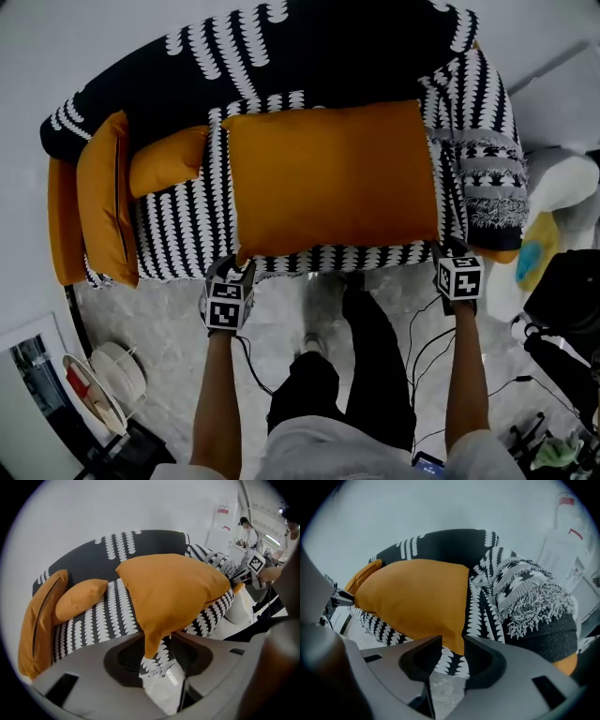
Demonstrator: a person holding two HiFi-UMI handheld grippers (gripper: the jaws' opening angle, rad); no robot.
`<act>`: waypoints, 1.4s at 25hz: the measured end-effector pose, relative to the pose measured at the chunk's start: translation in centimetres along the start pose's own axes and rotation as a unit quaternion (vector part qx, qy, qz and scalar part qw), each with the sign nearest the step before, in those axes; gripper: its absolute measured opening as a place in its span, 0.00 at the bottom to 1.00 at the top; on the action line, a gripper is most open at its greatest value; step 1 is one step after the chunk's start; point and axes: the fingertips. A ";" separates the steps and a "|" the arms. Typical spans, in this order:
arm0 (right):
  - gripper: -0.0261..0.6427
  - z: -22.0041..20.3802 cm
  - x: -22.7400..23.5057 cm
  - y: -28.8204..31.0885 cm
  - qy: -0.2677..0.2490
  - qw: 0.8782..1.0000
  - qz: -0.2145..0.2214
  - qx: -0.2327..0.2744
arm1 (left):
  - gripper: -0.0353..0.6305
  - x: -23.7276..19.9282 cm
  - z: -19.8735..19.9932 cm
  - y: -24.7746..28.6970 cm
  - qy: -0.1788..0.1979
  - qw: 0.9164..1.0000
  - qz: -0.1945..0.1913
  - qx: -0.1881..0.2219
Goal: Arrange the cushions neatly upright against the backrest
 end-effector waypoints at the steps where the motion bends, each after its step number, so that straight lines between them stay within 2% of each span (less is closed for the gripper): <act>1: 0.23 -0.3 0.5 0.7 0.000 1.000 -0.001 -0.006 | 0.35 0.0 -0.4 0.4 -0.001 1.000 0.002 -0.005; 5: 0.23 -1.2 1.8 3.2 0.000 1.000 0.001 -0.027 | 0.35 -0.2 -1.5 2.1 0.016 0.999 0.023 -0.030; 10: 0.23 -1.5 2.1 4.7 0.002 0.999 0.005 -0.031 | 0.34 -0.2 -1.4 3.1 -0.034 0.999 0.023 -0.025; 13: 0.20 -1.3 1.6 5.0 -0.009 0.999 0.010 -0.035 | 0.25 -0.6 -1.4 3.0 -0.063 0.997 0.027 -0.025; 17: 0.11 -1.5 1.1 4.4 -0.031 0.998 0.012 -0.053 | 0.21 -0.4 -1.0 2.6 -0.069 0.997 0.026 -0.034; 20: 0.08 -1.2 0.7 3.3 -0.041 0.998 0.004 -0.057 | 0.20 -0.6 -0.3 1.8 -0.070 0.997 0.024 -0.039; 27: 0.06 1.6 -0.3 0.0 -0.032 0.998 0.005 -0.062 | 0.18 -2.1 1.9 -0.6 -0.073 0.996 0.028 -0.050; 35: 0.06 5.8 -1.2 -3.4 -0.029 0.997 0.006 -0.069 | 0.18 -4.0 5.1 -3.1 -0.096 0.993 0.036 -0.051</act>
Point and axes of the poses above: the fingertips, and each gripper's own axes: y forward along the fingers, x to its right, z out of its top, and after that the axes turned 15 degrees about y, right-handed
